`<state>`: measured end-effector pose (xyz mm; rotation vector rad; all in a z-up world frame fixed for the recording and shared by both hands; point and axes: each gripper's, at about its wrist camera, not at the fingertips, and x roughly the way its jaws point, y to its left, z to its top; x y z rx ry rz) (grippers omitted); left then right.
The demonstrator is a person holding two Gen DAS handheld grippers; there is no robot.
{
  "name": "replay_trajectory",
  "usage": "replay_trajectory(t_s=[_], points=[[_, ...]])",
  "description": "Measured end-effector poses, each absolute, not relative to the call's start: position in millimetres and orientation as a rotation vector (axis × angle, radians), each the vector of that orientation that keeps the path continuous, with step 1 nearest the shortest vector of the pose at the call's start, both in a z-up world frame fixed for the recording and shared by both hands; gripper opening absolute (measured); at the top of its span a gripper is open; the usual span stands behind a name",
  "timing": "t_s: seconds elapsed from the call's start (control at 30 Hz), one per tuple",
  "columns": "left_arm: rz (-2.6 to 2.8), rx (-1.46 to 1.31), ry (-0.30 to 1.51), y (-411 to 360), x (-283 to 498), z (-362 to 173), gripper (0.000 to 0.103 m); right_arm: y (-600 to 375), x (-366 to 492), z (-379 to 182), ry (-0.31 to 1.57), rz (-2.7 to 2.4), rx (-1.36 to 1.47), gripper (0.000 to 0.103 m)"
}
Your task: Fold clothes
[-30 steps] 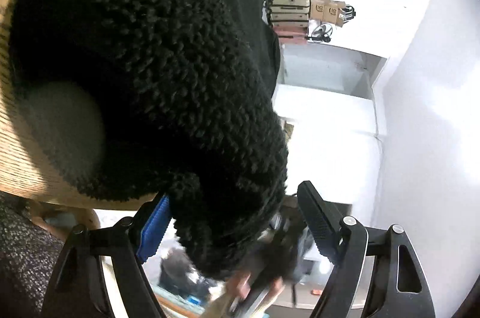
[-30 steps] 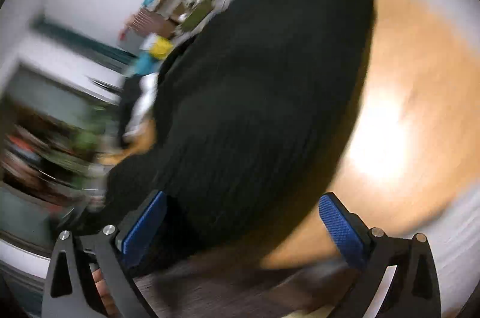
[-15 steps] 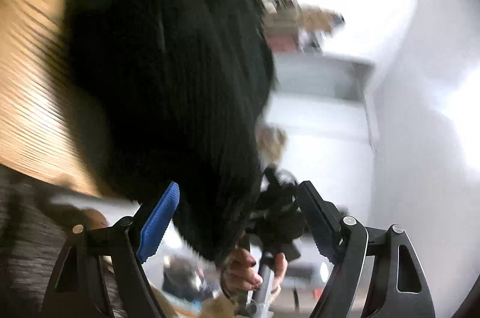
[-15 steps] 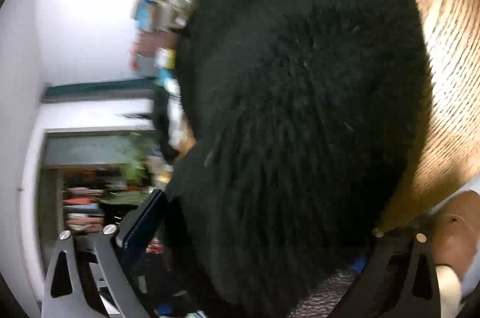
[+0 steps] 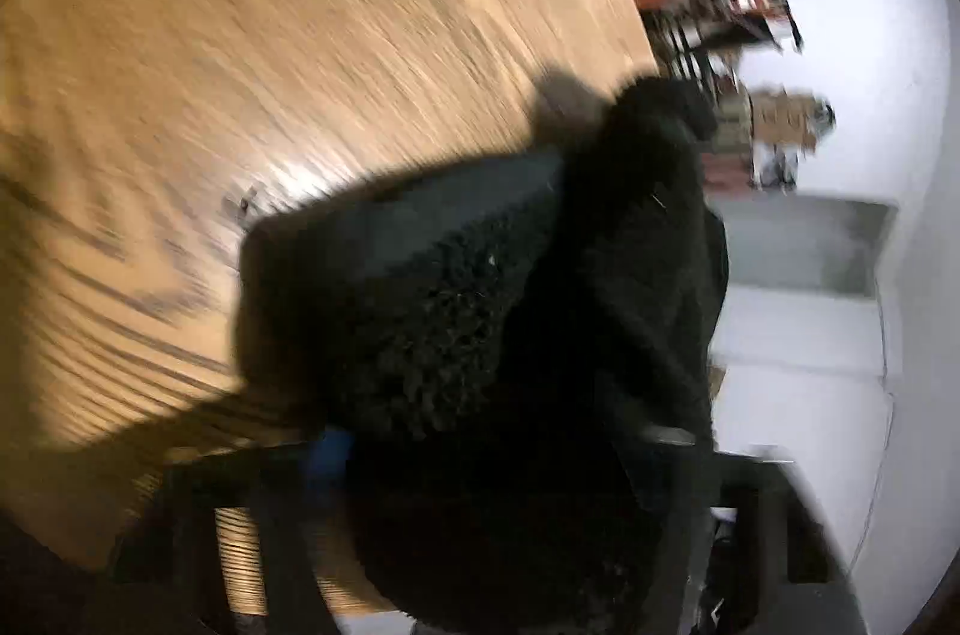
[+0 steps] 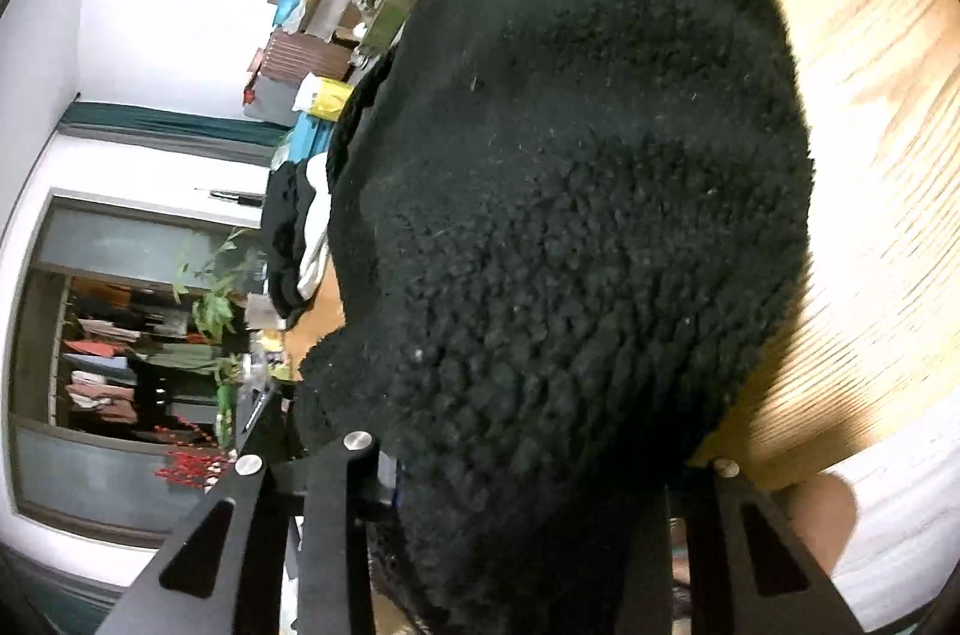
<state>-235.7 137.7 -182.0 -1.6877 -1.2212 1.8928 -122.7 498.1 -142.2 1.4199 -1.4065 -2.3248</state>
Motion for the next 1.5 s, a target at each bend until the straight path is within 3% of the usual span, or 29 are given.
replay_trajectory(t_s=[0.23, 0.47, 0.57, 0.63, 0.67, 0.7, 0.8, 0.9, 0.97, 1.03, 1.07, 1.1, 1.13, 1.17, 1.23, 1.3, 1.37, 1.5], points=[[1.666, -1.724, -0.971, 283.5, -222.8, -182.7, 0.027, 567.2, -124.2, -92.0, -1.074, -2.832, 1.545, 0.040], [1.799, -1.552, -0.715, 409.3, -218.5, -147.4, 0.027, 672.5, -114.7, -119.4, -1.263, -2.956, 1.673, 0.041], [1.769, -1.562, -0.673, 437.2, -220.8, -150.2, 0.027, 692.5, -118.9, -112.2, -1.224, -3.013, 1.729, 0.048], [1.707, -1.605, -0.597, 440.8, -213.3, -156.1, 0.027, 698.4, -121.2, -107.1, -1.114, -3.042, 1.820, 0.061], [1.641, -1.636, -0.572, 434.8, -211.3, -161.6, 0.032, 701.4, -122.3, -104.5, -1.057, -3.055, 1.865, 0.067], [1.570, -1.667, -0.552, 427.6, -210.0, -167.4, 0.043, 704.4, -123.4, -101.9, -0.998, -3.066, 1.909, 0.077], [1.375, -1.747, -0.628, 381.2, -214.8, -178.2, 0.072, 698.3, -112.8, -75.9, -0.800, -3.192, 1.984, 0.082], [1.512, -1.697, -0.686, 334.8, -240.2, -160.1, 0.076, 669.4, -114.5, -47.9, -0.578, -3.296, 1.843, 0.088], [1.661, -1.609, -0.696, 317.2, -257.2, -138.1, 0.073, 650.1, -115.6, -29.2, -0.431, -3.353, 1.745, 0.085], [1.759, -1.566, -0.648, 324.8, -275.7, -124.1, 0.052, 633.6, -127.9, -36.7, -0.381, -3.296, 1.758, 0.076], [1.805, -1.579, -0.580, 336.1, -284.7, -122.8, 0.036, 626.2, -137.8, -49.1, -0.388, -3.232, 1.800, 0.075], [1.850, -1.590, -0.511, 347.4, -293.8, -121.6, 0.027, 618.8, -147.6, -61.5, -0.394, -3.168, 1.840, 0.065], [1.895, -1.601, -0.440, 358.7, -302.8, -120.4, 0.025, 611.4, -157.5, -73.9, -0.401, -3.103, 1.878, 0.056], [1.912, -1.616, -0.400, 374.5, -303.5, -122.8, 0.023, 604.0, -167.4, -86.4, -0.406, -3.039, 1.913, 0.053], [1.892, -1.648, -0.371, 400.5, -303.8, -138.2, 0.023, 588.2, -184.3, -110.6, -0.392, -2.919, 1.969, 0.062], [1.860, -1.687, -0.356, 415.7, -304.5, -154.7, 0.023, 564.8, -175.1, -128.0, -0.185, -2.888, 1.937, 0.064], [1.860, -1.715, -0.301, 433.6, -304.4, -169.4, 0.023, 563.2, -157.0, -130.4, -0.150, -2.918, 1.872, 0.064], [1.858, -1.708, -0.275, 468.2, -299.6, -191.3, 0.021, 585.0, -139.0, -135.7, -0.266, -2.917, 1.826, 0.069]])
